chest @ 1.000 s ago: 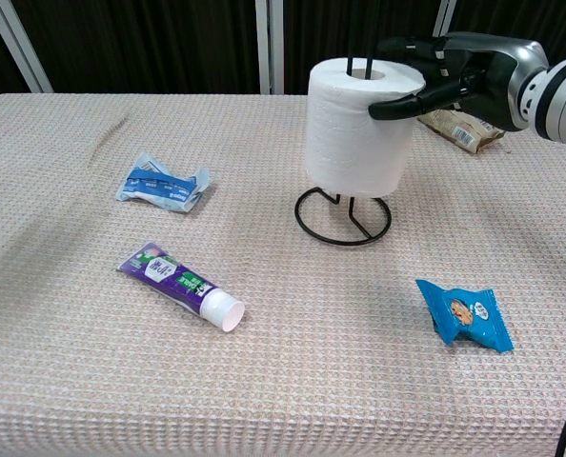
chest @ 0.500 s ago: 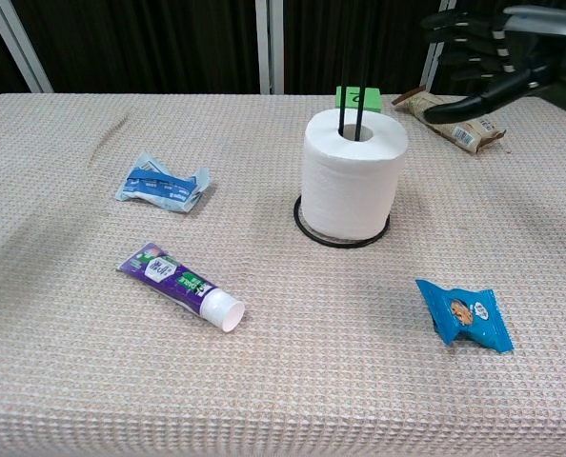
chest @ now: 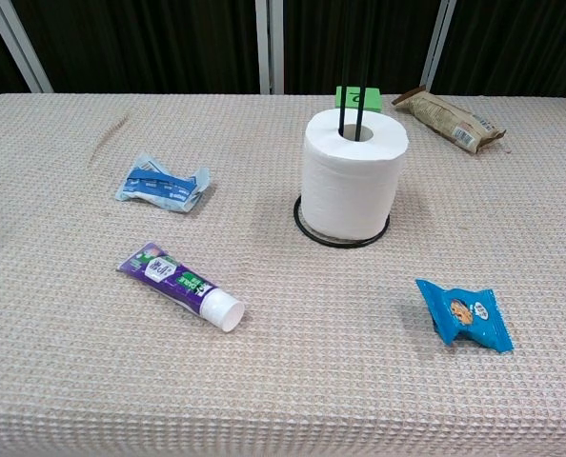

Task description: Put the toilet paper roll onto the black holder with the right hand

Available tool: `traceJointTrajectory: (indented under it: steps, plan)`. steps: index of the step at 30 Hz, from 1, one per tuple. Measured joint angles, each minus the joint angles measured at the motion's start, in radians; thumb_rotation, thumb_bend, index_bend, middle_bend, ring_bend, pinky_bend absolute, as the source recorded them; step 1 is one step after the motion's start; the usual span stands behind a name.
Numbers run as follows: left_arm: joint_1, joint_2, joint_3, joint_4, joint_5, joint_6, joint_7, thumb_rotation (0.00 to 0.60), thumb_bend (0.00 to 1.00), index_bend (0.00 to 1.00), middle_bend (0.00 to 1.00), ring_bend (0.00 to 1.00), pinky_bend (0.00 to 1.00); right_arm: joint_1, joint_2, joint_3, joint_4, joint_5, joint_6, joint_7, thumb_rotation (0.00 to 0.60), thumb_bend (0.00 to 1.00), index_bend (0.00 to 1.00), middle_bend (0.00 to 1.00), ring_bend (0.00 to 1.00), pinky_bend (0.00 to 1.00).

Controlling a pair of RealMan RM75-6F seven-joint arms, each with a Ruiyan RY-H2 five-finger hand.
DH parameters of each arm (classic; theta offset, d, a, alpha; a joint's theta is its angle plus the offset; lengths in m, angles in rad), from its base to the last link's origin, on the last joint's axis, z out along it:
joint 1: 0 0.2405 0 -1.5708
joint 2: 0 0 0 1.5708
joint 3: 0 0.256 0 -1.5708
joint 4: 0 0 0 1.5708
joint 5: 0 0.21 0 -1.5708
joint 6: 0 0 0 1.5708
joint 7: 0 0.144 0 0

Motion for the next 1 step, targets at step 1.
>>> traceJointTrajectory:
  steps: [1]
  plan:
    - [0.010, 0.003, 0.003, 0.000, -0.005, 0.004, 0.009, 0.277, 0.07, 0.00, 0.01, 0.03, 0.18, -0.011, -0.011, -0.004, 0.035, 0.001, 0.008, 0.005, 0.600, 0.08, 0.00, 0.00, 0.00, 0.00]
